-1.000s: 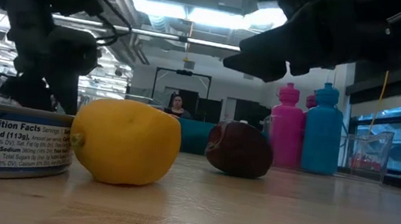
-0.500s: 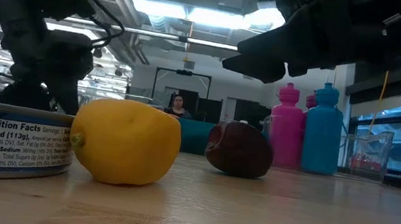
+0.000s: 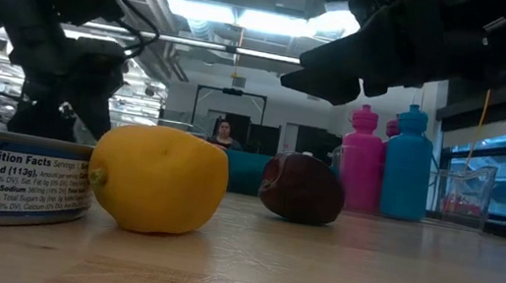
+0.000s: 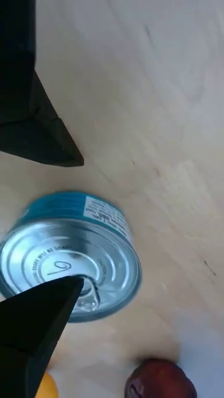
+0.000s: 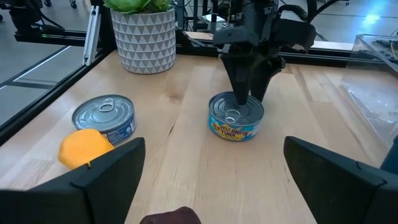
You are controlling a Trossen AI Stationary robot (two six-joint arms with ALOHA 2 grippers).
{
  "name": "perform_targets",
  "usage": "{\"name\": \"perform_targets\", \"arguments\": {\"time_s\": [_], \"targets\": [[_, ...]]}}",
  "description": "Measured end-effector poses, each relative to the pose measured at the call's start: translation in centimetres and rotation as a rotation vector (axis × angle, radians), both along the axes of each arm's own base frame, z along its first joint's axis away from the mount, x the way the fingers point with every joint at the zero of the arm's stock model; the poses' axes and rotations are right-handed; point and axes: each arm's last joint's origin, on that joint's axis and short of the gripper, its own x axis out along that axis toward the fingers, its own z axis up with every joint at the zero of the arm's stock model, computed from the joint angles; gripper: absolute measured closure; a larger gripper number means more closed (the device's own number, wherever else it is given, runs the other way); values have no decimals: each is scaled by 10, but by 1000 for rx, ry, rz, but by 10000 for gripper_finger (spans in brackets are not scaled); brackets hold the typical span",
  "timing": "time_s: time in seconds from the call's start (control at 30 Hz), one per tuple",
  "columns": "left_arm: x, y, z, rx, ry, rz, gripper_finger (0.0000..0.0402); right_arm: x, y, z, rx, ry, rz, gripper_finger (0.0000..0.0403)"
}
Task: Pick & Place Food Item
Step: Put the top yellow blue tuna can into the left transparent bin
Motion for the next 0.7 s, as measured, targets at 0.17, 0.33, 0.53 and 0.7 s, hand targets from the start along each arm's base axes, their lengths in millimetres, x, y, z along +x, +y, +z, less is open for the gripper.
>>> {"name": "perform_targets", "arguments": {"time_s": [0.17,0.33,0.53,0.7], "targets": [[4,1,-3,20,-1,-8,107,0,-2,0,1,0,-8,21],[8,1,-9,19,17,-17,107,1,-4,0,1,0,-12,21],[9,1,-14,8,45,-26,110,1,-4,0,1,0,-12,21],[9,0,-14,1,47,-25,144,1,-4,0,2,0,-12,21]]}}
